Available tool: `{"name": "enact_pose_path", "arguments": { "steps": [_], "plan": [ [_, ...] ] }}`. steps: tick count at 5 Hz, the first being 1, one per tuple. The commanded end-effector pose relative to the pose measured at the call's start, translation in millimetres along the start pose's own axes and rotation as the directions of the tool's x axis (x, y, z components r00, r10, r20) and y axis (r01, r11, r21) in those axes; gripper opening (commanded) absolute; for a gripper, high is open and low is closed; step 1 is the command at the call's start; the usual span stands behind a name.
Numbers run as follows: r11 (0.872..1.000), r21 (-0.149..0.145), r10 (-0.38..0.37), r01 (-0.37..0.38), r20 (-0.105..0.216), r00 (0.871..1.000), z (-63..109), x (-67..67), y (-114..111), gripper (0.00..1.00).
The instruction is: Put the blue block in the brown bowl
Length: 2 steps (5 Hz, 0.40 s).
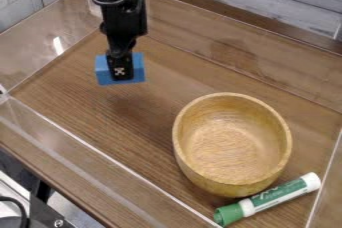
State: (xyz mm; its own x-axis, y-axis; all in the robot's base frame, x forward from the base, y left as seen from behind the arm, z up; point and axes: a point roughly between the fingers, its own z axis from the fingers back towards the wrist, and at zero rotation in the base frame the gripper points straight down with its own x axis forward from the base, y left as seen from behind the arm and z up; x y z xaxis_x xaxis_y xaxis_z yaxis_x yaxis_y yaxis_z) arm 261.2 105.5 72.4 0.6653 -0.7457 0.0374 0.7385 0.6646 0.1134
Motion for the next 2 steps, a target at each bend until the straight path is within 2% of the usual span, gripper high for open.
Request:
{"name": "enact_pose_path", "arguments": {
  "steps": [1,2],
  "plan": [
    [0.997,0.082,-0.014,0.013,0.021,1.0,12.8,-1.6,22.5,0.0],
    [0.994,0.104,-0.029,0.027,0.018,0.999,16.5,-6.3,32.3,0.0]
  ]
}}
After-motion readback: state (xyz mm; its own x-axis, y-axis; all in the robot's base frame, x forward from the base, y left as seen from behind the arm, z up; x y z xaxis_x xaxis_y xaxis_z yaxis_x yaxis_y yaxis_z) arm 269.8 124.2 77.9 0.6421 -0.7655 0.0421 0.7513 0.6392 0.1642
